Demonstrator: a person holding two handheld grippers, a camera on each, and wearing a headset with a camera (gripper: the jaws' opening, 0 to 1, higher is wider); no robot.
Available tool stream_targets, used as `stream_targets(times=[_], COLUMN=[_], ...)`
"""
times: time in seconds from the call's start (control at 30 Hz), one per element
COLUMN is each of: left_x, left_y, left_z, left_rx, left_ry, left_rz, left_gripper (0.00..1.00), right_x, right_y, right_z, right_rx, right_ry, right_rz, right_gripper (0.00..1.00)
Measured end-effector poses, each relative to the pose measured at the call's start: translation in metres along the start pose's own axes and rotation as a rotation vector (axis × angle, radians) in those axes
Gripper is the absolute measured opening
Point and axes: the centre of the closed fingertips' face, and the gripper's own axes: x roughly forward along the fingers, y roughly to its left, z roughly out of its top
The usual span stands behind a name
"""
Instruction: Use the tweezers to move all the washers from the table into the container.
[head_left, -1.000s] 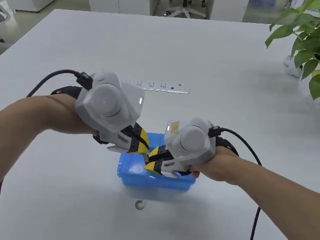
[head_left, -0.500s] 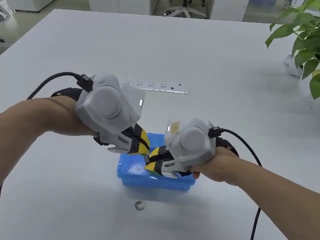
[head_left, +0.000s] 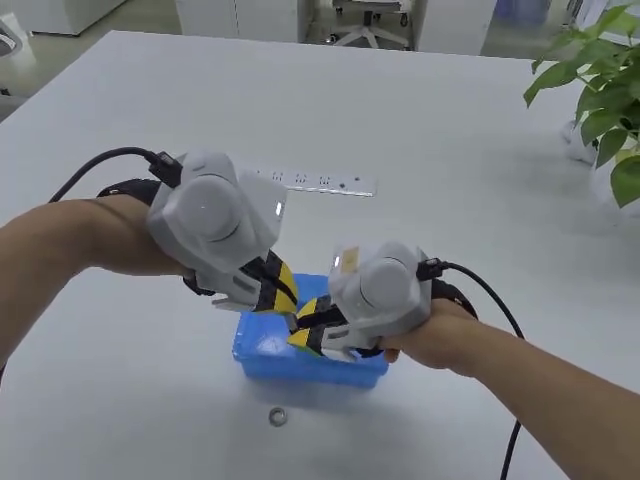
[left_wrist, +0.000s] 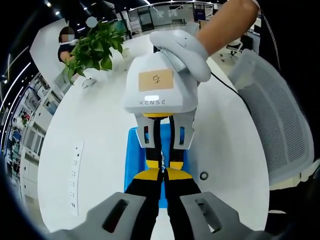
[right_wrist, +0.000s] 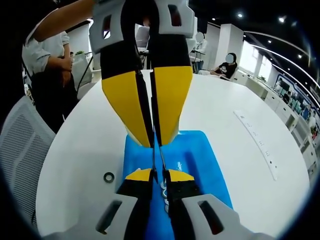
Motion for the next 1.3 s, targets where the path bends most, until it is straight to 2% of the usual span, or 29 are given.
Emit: stream_targets(times=[0.33,0.87,1.0,1.3], left_x=[-0.015,-0.036,-0.040,-0.047], left_y=[-0.004,-0.020,-0.022,-0.035], left_z=[0.007,0.023,0.025,0.026], left_rx=[0.007,0.029,0.032,0.038], left_ry=[0.004,0.015,0.018,0.036], left_rz=[0.008,0.020,0.027,0.026], left_gripper=[0.06,0.06,0.06,0.06], right_x=[-0.009,-0.025,-0.028,-0.030], right_y=[0.004,0.017,0.021,0.035], right_z=[0.014,0.030,0.035,0.041], right_rx=[-0.010,-0.041,-0.048,-0.058], right_ry=[-0.025,-0.041,-0.046,-0.052], right_rz=[-0.018,-0.045,-0.050,-0.049], right_gripper=[0.11,0.11,0.11,0.11])
